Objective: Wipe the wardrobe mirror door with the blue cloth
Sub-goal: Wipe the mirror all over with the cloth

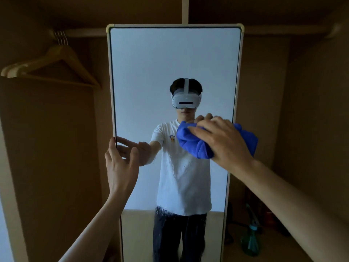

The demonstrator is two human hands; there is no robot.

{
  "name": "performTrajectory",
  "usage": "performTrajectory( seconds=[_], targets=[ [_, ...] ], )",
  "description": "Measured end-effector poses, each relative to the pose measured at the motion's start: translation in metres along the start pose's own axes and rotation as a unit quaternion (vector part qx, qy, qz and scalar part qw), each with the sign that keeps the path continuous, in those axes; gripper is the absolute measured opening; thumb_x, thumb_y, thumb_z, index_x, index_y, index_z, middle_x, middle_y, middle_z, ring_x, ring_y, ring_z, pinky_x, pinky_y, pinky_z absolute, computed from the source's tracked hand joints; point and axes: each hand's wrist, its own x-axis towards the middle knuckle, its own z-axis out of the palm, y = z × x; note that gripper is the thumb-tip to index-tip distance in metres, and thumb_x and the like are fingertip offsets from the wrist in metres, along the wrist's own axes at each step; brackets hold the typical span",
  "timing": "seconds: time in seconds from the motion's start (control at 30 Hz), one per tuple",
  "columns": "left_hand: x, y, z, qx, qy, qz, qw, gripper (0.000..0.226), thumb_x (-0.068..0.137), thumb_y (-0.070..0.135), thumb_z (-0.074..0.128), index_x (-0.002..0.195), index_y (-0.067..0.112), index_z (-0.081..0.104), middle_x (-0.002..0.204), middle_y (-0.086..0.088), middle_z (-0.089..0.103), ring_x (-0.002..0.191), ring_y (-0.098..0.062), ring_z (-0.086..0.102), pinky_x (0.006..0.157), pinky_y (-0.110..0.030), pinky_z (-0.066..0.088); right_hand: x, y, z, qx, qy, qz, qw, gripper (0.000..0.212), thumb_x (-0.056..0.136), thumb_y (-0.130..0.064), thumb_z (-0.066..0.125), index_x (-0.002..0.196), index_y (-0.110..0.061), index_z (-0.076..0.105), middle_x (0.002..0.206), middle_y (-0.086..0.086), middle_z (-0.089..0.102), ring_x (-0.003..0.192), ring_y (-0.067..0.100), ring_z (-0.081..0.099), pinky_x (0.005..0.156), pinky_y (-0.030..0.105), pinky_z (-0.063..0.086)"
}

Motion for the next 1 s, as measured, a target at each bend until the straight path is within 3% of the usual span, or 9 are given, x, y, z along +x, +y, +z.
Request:
performTrajectory(
  seconds=[0.17,0.3,0.43,0.57,0.77,0.9,1.0],
  targets=[
    [-0.002,-0.001,-0.002,0.002,-0.002,0.004,1.000,0.071,0.102,0.046,0.052,0.161,0.030,0.015,0.163,-0.002,0.027,0.137,-0.026,0.046,0.094,-0.038,0.043,-0.032,-0.012,0.013,0.013,-0.022,-0.017,1.000,0.044,0.091,-0.013,0.061,0.131,-0.025,0.050,0.116,0.004,0.062,0.096,0.028,0.056,0.079,0.045,0.045],
    [-0.002,-0.002,-0.004,0.005,-0.004,0.006,1.000,0.071,0.102,0.048,0.051,0.161,0.030,0.014,0.162,-0.003,0.027,0.135,-0.027,0.048,0.093,-0.038,0.044,-0.021,-0.006,0.002,-0.025,-0.046,-0.030,0.998,0.047,0.089,-0.010,0.063,0.134,-0.022,0.054,0.114,0.008,0.060,0.094,0.030,0.055,0.079,0.047,0.044],
    [-0.002,-0.001,-0.003,0.010,-0.004,0.002,1.000,0.072,0.102,0.049,0.050,0.161,0.030,0.014,0.163,-0.004,0.026,0.135,-0.030,0.049,0.091,-0.038,0.043,0.009,0.017,-0.024,-0.017,-0.010,0.036,0.999,0.045,0.087,-0.009,0.057,0.132,-0.015,0.057,0.117,0.010,0.060,0.096,0.032,0.055,0.082,0.048,0.047],
    [-0.003,-0.001,-0.004,0.009,-0.004,0.004,1.000,0.071,0.102,0.047,0.051,0.161,0.030,0.014,0.163,-0.004,0.027,0.135,-0.030,0.049,0.091,-0.037,0.043,0.033,0.040,-0.040,-0.022,-0.010,0.068,0.997,0.060,0.077,-0.008,0.073,0.135,-0.016,0.057,0.116,0.010,0.059,0.102,0.034,0.055,0.082,0.051,0.049],
    [-0.004,-0.001,-0.002,0.014,0.003,-0.001,1.000,0.071,0.102,0.047,0.051,0.161,0.031,0.015,0.162,-0.004,0.028,0.134,-0.029,0.050,0.088,-0.036,0.043,0.005,0.016,-0.023,-0.017,0.031,0.063,0.997,0.039,0.091,-0.018,0.044,0.129,-0.014,0.056,0.105,0.006,0.061,0.086,0.027,0.055,0.075,0.040,0.047],
    [-0.002,0.000,-0.003,0.010,0.000,-0.002,1.000,0.070,0.102,0.045,0.052,0.161,0.030,0.016,0.161,-0.005,0.030,0.134,-0.028,0.050,0.089,-0.035,0.044,-0.032,-0.005,0.008,-0.037,0.033,0.086,0.995,0.037,0.090,-0.010,0.057,0.127,-0.011,0.059,0.100,0.007,0.060,0.082,0.027,0.056,0.072,0.035,0.048],
    [-0.002,0.000,-0.005,0.007,0.001,0.005,1.000,0.069,0.102,0.043,0.053,0.160,0.031,0.018,0.159,-0.006,0.033,0.133,-0.025,0.050,0.089,-0.034,0.043,-0.039,-0.011,0.012,-0.025,0.011,0.101,0.994,0.043,0.087,-0.007,0.053,0.130,-0.013,0.052,0.098,0.007,0.059,0.080,0.027,0.055,0.069,0.039,0.052]
  ],
)
